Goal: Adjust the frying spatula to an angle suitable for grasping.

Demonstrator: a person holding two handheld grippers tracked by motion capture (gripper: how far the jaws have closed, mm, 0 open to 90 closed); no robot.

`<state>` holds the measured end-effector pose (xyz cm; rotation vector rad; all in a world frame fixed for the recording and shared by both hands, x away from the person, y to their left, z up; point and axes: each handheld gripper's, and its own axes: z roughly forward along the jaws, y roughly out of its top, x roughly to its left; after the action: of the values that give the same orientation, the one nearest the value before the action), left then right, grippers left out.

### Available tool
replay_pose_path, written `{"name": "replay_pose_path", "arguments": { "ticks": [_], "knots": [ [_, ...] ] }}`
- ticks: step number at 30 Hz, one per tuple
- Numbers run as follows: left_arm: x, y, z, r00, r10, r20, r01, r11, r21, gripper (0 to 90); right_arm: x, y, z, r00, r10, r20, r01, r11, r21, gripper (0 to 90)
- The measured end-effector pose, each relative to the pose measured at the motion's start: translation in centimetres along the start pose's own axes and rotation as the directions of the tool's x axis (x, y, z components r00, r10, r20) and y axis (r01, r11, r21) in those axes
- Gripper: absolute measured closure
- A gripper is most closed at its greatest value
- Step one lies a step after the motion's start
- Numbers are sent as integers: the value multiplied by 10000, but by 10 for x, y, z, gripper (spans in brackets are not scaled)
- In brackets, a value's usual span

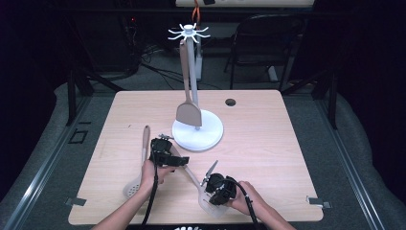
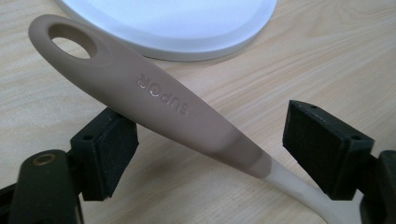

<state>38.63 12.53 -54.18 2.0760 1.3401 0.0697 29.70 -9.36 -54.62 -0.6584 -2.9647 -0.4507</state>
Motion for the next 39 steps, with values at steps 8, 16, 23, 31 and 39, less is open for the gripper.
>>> {"name": "replay_pose_path", "arguments": {
  "ticks": [8,16,23,31,39],
  "knots": [
    [1,1,6,9988,-368,-337,373,9992,156,364,0,0,0,10000,-40,-16,40,10000,32,900],
    [7,-2,4,9945,-934,482,948,9951,-285,454,-1,0,1,9998,90,-184,-92,9999,-111,900],
    [6,-2,-4,9907,-810,1095,903,9924,-831,506,-2,-1,0,9996,57,-294,-63,9998,-199,900],
    [3,-3,-15,9838,-542,1707,802,9856,-1491,560,-4,-2,-3,9990,60,-437,-75,9993,-359,894],
    [-6,-3,-25,9846,-134,1741,478,9797,-1949,583,-3,6,-21,9978,659,115,-611,9676,-2451,680]
  ]
}}
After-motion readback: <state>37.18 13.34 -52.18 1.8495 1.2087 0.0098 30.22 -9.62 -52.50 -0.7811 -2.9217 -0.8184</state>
